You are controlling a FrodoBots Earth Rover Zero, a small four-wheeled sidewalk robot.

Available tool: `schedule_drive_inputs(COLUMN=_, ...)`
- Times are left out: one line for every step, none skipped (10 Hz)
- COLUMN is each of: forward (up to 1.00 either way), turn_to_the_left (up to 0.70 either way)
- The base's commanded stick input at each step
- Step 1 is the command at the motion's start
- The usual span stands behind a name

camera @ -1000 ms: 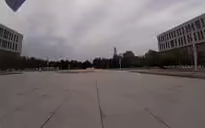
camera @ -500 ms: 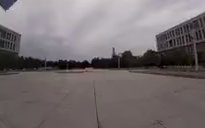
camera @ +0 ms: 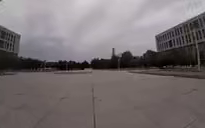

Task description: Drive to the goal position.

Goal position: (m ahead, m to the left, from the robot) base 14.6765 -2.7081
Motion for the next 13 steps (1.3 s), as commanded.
schedule_drive_inputs(forward=0.7, turn_to_the_left=-0.01)
schedule_drive_inputs(forward=0.7, turn_to_the_left=0.0)
schedule_drive_inputs(forward=0.7, turn_to_the_left=0.0)
schedule_drive_inputs(forward=0.7, turn_to_the_left=0.0)
schedule_drive_inputs(forward=0.7, turn_to_the_left=0.0)
schedule_drive_inputs(forward=0.7, turn_to_the_left=0.0)
schedule_drive_inputs(forward=0.7, turn_to_the_left=0.0)
schedule_drive_inputs(forward=0.7, turn_to_the_left=0.0)
schedule_drive_inputs(forward=0.7, turn_to_the_left=0.0)
schedule_drive_inputs(forward=0.7, turn_to_the_left=0.0)
schedule_drive_inputs(forward=0.7, turn_to_the_left=0.0)
schedule_drive_inputs(forward=0.7, turn_to_the_left=0.0)
schedule_drive_inputs(forward=0.7, turn_to_the_left=0.0)
